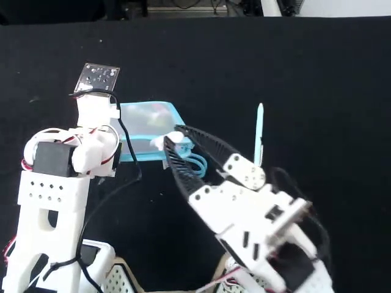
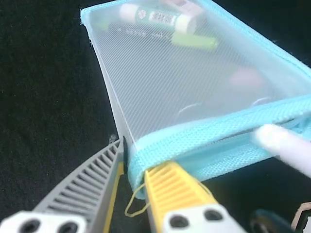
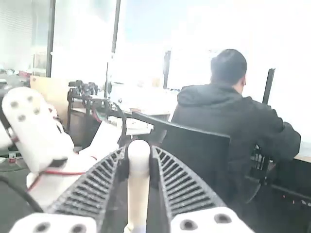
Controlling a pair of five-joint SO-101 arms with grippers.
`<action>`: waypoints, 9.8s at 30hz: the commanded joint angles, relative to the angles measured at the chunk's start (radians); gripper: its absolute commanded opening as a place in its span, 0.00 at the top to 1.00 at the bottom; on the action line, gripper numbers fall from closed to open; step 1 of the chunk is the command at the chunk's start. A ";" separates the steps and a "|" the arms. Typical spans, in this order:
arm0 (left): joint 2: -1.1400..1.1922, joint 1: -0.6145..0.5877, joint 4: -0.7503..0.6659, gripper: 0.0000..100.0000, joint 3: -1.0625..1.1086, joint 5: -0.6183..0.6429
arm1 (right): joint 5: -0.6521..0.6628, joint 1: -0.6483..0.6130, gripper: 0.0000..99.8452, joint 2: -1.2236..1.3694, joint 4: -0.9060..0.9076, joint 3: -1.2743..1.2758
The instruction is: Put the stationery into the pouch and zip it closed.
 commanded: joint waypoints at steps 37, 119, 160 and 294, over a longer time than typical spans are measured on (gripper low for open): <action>-0.012 0.015 0.003 0.97 -0.002 0.000 | -0.009 0.669 0.84 0.216 0.559 -0.148; -0.012 0.015 0.005 0.97 0.016 0.000 | -0.012 0.647 0.99 2.425 1.281 -1.874; -0.012 0.015 0.005 0.97 0.030 -0.002 | 0.180 0.582 0.99 1.586 0.792 -0.622; -0.006 0.015 -0.003 0.97 0.033 0.002 | 0.084 0.127 0.92 0.030 0.629 -0.171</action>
